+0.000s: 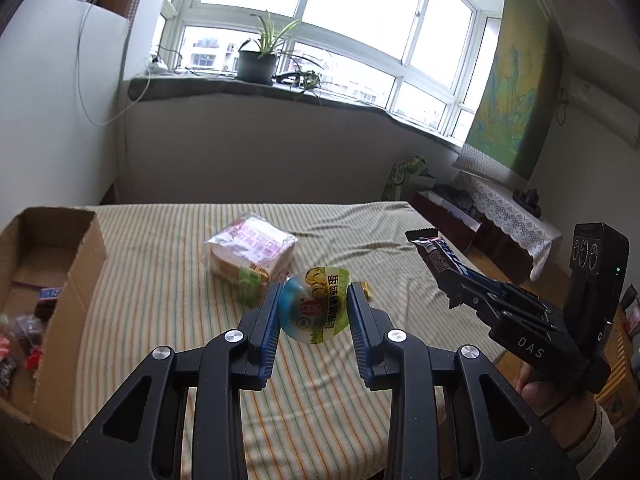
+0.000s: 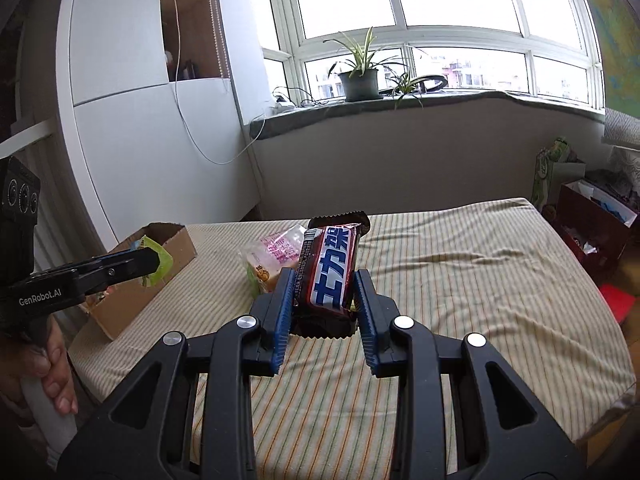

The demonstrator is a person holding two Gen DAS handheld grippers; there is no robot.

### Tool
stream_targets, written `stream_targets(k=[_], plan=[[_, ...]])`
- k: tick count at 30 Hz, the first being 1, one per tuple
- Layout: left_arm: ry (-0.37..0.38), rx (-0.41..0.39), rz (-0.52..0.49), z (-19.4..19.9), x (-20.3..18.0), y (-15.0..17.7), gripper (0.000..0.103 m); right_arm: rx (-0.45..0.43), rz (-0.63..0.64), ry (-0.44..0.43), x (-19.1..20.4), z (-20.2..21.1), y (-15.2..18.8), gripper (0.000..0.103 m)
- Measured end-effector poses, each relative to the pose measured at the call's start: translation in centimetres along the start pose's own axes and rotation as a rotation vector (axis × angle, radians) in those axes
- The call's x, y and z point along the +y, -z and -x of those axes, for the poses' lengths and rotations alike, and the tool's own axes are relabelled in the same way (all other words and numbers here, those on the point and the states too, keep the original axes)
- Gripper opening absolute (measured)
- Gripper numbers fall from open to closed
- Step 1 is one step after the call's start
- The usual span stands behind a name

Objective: Organize snacks
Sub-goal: 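Carry the round candy and chocolate bar over the cardboard box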

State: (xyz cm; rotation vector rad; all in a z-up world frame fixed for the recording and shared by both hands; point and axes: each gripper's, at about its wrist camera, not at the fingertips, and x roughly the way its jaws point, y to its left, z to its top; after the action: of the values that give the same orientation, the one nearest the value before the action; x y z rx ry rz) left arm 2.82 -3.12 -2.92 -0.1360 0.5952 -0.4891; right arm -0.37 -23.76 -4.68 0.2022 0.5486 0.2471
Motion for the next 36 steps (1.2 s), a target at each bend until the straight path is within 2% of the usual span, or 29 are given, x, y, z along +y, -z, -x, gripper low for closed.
stream_targets(k=[12, 22, 28, 33, 36], plan=[[0.000, -0.069, 0.022, 2.8, 1.2, 0.2, 0.031, 0.014, 0.069, -0.010, 3.5, -0.3, -0.9, 0.031], [-0.031, -0.112, 0.099, 5.3, 5.5, 1.1, 0.031, 0.066, 0.171, -0.096, 10.5, -3.7, -1.5, 0.031], [-0.104, -0.139, 0.172, 7.2, 9.9, 2.4, 0.031, 0.110, 0.252, -0.229, 17.2, -7.2, -1.1, 0.031], [-0.213, -0.156, 0.252, 9.6, 14.4, 3.9, 0.031, 0.131, 0.318, -0.365, 23.1, -9.5, -0.5, 0.031], [-0.281, -0.173, 0.298, 11.1, 17.0, 4.2, 0.030, 0.127, 0.345, -0.407, 25.2, -10.1, -0.5, 0.031]])
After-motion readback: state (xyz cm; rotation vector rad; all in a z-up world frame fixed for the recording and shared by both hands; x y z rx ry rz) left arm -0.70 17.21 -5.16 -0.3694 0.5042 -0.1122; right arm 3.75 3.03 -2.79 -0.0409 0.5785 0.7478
